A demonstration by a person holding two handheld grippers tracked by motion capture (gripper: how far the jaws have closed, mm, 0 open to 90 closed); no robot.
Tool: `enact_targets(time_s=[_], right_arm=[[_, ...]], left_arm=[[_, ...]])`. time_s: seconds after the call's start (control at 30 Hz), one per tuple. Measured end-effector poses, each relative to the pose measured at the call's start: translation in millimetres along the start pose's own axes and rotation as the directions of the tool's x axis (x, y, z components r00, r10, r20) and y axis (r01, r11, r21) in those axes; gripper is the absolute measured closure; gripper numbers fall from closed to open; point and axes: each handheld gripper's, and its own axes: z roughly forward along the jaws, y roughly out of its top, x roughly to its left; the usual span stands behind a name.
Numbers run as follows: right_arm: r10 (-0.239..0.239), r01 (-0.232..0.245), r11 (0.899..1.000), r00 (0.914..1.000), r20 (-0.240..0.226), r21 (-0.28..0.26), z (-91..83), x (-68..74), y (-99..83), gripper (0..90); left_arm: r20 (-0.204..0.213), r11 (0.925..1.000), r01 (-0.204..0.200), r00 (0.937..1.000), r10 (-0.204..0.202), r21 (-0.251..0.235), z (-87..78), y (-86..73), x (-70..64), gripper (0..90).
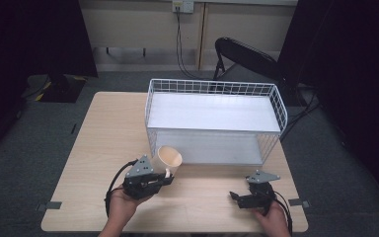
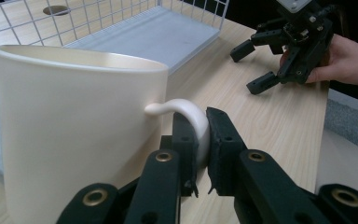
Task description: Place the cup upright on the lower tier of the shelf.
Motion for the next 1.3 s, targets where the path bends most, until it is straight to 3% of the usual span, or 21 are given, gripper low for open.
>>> enact_targets(time_s=[0.53,0.87,1.3], right_arm=[[0.001,-0.001,1.000,1.0000,0.000,0.001,-0.1,0.1,0.0,11.6],[0.001,-0.001,1.000,1.0000,0.000,0.001,-0.1,0.1,0.0,11.6],[0.001,-0.001,1.000,1.0000,0.000,0.001,-0.1,0.1,0.0,11.7]], left_arm=[[0.011,1.0000,0.002,0.9999,-0.002,-0.005,25.3,14.2,3.3,83.1],[-0.014,0.9997,0.016,0.9998,-0.016,-0.020,35.4,17.5,11.0,83.2],[-0.067,0.9994,0.028,0.9973,-0.029,-0.020,60.7,15.8,19.2,83.2]])
